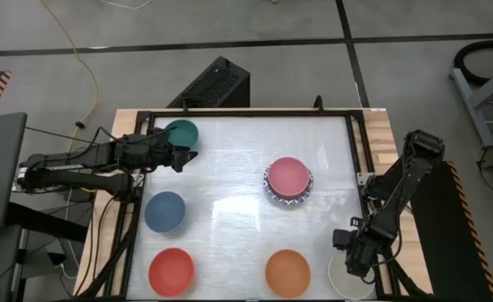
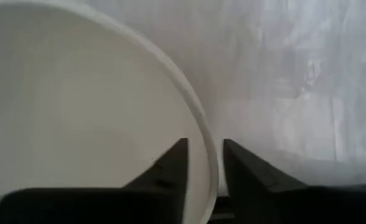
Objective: Nest bowls inside each other
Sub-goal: Stack the gray bowl on top of the pink bowl
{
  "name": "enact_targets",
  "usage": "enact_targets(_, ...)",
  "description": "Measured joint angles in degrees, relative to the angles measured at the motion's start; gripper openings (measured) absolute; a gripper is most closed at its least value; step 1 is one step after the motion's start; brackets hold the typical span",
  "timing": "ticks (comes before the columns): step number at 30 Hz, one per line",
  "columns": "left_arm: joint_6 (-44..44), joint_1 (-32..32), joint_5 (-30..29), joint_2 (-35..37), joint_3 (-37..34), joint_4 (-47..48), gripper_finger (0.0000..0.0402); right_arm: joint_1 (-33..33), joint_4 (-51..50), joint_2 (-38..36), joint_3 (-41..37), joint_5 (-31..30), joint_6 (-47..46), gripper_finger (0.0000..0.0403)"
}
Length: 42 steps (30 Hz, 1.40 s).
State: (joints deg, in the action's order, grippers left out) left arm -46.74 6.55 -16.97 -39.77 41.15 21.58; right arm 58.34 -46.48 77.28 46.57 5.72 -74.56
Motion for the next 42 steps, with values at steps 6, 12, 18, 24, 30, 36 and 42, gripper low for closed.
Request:
enact_targets(6, 0.03, 0.01, -0.22, 0.00, 0.00, 0.00, 0.0263, -2.50, -0.07, -0.04, 0.01, 0.75, 0.26, 0.0014)
enact_targets(12, 1.35, 0.00, -0.33, 0.00, 0.00, 0.02, 0.0263, -6.44, -3.72, -0.09, 0.09, 0.52, -1.62, 0.0009)
enact_targets(18, 1.51, 0.00, -0.33, 0.00, 0.00, 0.02, 0.0263, -10.96, -9.29, -1.53, 0.13, -0.67, -4.69, 0.0007)
enact_targets(24, 3.02, 0.01, -0.34, 0.00, 0.00, 0.00, 0.0263, -18.00, -18.37, -6.05, 0.04, -2.95, -7.10, 0.0007)
enact_targets(30, 3.03, 0.00, 0.05, 0.00, 0.00, 0.02, 0.0263, -26.91, -21.44, -14.65, -0.07, -7.65, -6.42, 0.0007)
enact_targets(36, 3.01, 0.00, 0.11, 0.02, 0.00, 0.00, 0.0263, -37.96, -21.44, -22.04, -0.04, -7.19, -6.03, 0.0007)
enact_targets(42, 2.48, 0.01, 0.11, 0.02, 0.00, 0.00, 0.0263, -48.74, -19.71, -24.03, 1.19, -0.37, -1.11, 0.0007)
